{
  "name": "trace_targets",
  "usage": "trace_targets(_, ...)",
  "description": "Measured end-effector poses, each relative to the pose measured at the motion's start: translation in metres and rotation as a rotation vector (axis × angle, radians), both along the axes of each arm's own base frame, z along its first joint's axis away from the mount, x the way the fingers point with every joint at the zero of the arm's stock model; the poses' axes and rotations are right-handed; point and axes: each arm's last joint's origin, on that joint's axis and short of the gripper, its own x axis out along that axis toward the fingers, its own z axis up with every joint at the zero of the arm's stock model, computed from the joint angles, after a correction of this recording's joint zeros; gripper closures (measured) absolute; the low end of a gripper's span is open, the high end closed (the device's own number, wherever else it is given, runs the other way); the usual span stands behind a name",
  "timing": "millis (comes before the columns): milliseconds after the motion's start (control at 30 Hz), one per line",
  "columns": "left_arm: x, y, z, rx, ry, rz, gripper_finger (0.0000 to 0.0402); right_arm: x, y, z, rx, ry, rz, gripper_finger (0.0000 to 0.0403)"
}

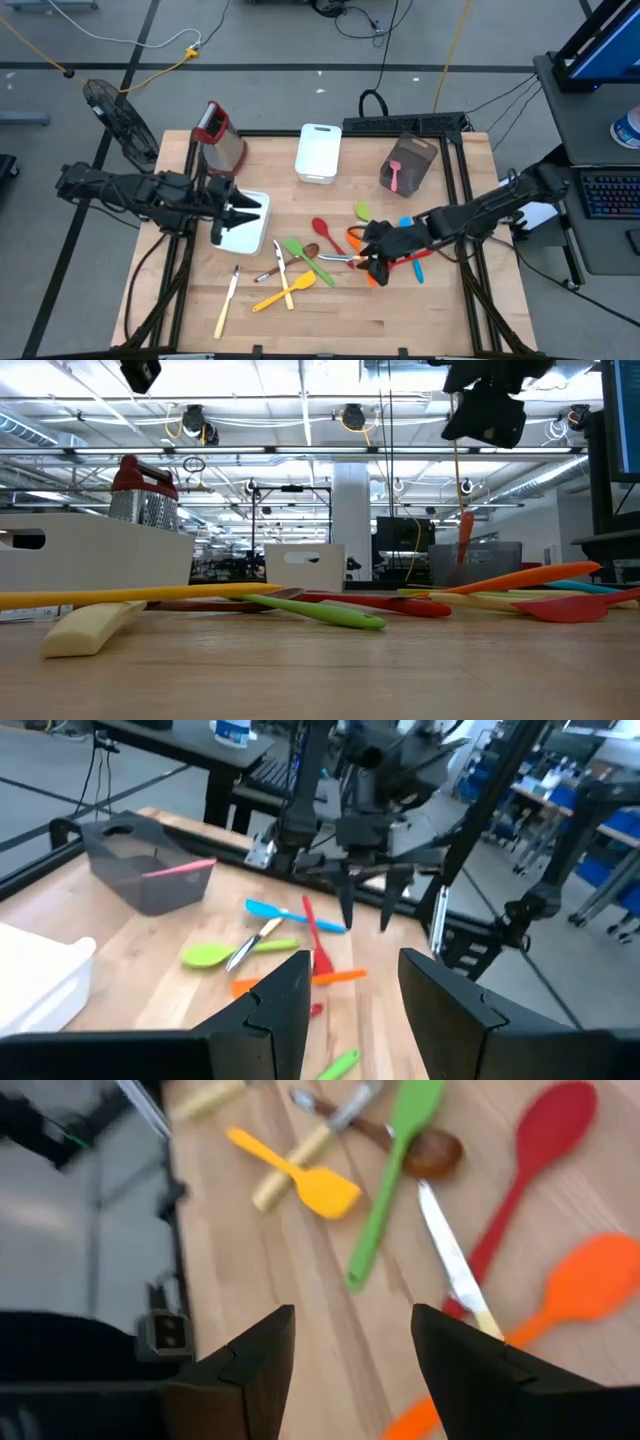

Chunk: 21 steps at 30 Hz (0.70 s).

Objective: Pick & Place Kitchen Items
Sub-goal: Put the orange spatula into the black bin

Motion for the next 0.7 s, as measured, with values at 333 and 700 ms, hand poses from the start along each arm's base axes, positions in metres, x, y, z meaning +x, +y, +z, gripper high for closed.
trace_targets(333,-0.006,0.002,-0.003,0.023,0.038,0.013,0.0245,0.019,0.01,-0.023,0.024,0.239,-0.033,0.015)
trace_targets(700,-0.007,0.002,-0.007,0.037,0.081,0.013,0.0245,0.021,0.003,-0.035,0.057,0.347,-0.081,0.0106)
